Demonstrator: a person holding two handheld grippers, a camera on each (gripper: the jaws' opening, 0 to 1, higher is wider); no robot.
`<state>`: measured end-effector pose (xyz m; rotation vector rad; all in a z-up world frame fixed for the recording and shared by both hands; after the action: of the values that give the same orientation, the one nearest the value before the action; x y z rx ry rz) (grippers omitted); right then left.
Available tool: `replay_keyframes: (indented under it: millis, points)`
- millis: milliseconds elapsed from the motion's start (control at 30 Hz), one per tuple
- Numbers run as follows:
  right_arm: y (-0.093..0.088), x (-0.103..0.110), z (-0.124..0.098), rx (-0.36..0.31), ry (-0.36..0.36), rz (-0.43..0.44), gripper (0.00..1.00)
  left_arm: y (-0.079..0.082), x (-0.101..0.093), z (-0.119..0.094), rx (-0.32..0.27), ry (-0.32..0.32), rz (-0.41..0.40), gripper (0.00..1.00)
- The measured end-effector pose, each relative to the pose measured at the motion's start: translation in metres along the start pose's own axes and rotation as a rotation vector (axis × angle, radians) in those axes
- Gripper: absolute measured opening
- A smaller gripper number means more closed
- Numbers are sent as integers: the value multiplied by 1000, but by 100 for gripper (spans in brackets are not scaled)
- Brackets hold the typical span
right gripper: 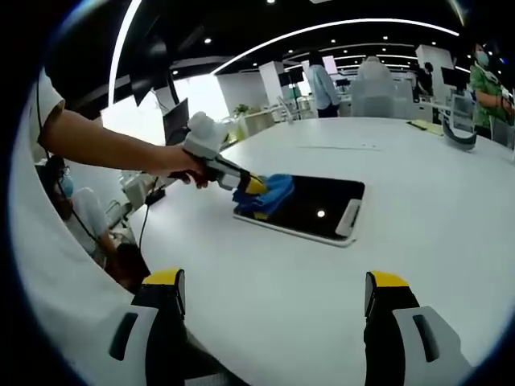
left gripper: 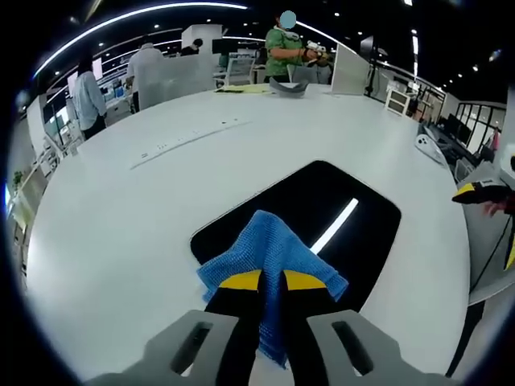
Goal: Wipe the mirror surface with the cleaning cloth until all visible marks leave the cleaned area.
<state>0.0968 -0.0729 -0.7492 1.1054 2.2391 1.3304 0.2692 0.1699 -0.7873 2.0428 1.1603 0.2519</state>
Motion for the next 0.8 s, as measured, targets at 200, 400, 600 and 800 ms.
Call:
replay_keyframes:
  millis: [200, 400, 600, 800]
  points:
    - [0, -2, 2, -3, 2, -3, 92, -6, -6, -3, -12, 2, -15, 7]
    - [3, -1, 3, -7, 8, -5, 92, -10, -4, -3, -25, -4, -34, 7]
    - [2, 1, 4, -12, 8, 1, 92, -18, -10, -8, -32, -9, -33, 7]
    - [-1, 5, 4, -12, 14, 3, 92, -23, -14, -10, -34, -10, -35, 7]
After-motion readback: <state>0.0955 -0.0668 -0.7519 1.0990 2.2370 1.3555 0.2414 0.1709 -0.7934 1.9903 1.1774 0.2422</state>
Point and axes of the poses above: the point that each gripper's makers call its tool centre point, and the gripper's own axes: z roughly forward along the fingers, x roughly to its left, y roughly out of its top, the point moved 7 cm from there along -z, roughly backward along the fingers, and after that the axes turned 8 degrees about -z, right-handed, at the moved point
